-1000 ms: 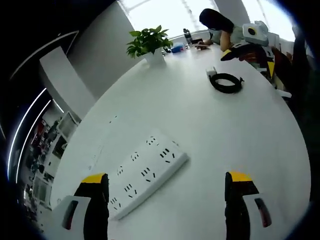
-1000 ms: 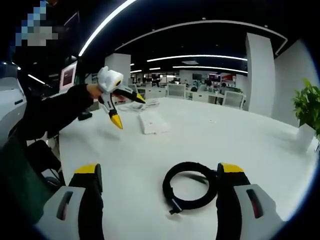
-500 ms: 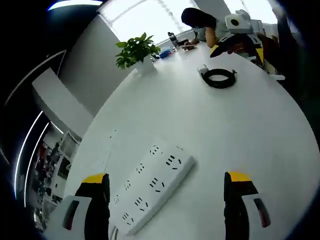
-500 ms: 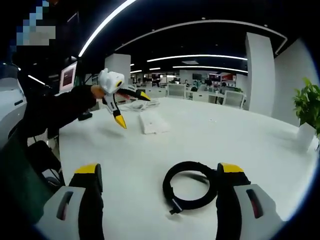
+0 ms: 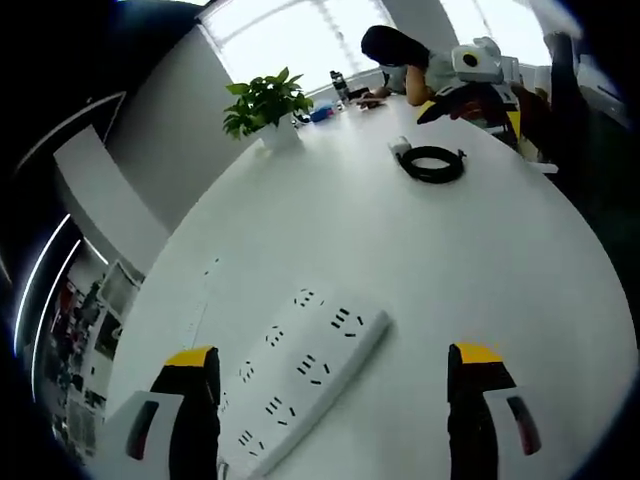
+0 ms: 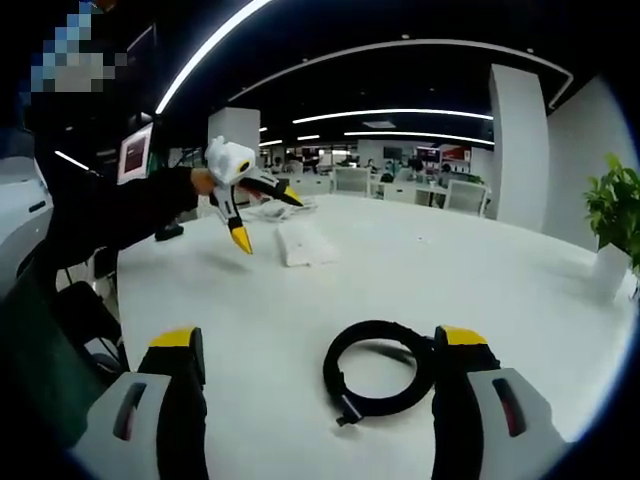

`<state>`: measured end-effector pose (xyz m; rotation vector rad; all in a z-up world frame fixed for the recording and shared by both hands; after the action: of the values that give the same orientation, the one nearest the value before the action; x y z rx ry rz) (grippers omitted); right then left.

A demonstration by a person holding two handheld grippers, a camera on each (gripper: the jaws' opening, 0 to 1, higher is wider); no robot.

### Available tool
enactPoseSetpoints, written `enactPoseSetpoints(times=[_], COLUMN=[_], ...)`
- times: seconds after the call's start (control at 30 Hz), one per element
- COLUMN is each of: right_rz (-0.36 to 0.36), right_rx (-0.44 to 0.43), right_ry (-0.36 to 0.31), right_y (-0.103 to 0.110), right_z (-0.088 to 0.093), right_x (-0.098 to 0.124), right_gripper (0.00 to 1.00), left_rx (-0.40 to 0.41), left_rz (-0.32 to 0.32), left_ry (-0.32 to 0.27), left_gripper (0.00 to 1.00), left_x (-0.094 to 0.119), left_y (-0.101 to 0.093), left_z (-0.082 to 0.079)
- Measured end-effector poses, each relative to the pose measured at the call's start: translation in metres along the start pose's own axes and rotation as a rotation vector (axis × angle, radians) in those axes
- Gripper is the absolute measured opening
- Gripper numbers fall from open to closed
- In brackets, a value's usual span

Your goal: Straighten the power strip on the desk, plug the charger into it

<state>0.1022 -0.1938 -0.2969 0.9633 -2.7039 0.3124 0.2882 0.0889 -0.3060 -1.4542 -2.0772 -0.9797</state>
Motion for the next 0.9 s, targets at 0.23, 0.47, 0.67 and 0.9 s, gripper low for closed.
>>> enactPoseSetpoints(times=[0.23,0.47,0.67,0.9], right_rz=[0.007,0.01,0.009,0.015], right_rx=[-0.003,-0.005,-0.004,-0.005], right_ry=[0.001,0.003,0.003,0.005], right_y=[-0.002,-0.002,-0.002,-0.003], right_z=[0.001,0.002,0.001,0.002], right_x=[0.001,0.002,0.001,0.002], right_gripper=[0.95,0.95,0.94,0.94], left_rx=[-0.02,-0.048,-0.052,-0.083], left_rz=[0.017,0.061,0.08,0.11], left_ry=[0.023,0.036,0.025,0.072], left_gripper=[0.98,0.92,0.94,0.95], left_x=[-0.003,-0.007,-0.009,-0.009], left_y=[0.009,0.01,0.012,0.023], left_z=[0.003,0.009,0.008,0.013])
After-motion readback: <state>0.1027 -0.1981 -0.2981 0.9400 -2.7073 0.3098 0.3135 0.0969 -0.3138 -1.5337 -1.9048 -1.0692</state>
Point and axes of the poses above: the point that each gripper's makers call its tool centre point, and the gripper's own axes: x roughly backward along the fingers, y roughly to its left, z roughly out of its underside, the point moved 4 cm from there along x, roughly backward along the fingers, and after that the axes turned 4 degrees about x, right-handed, at the moved point
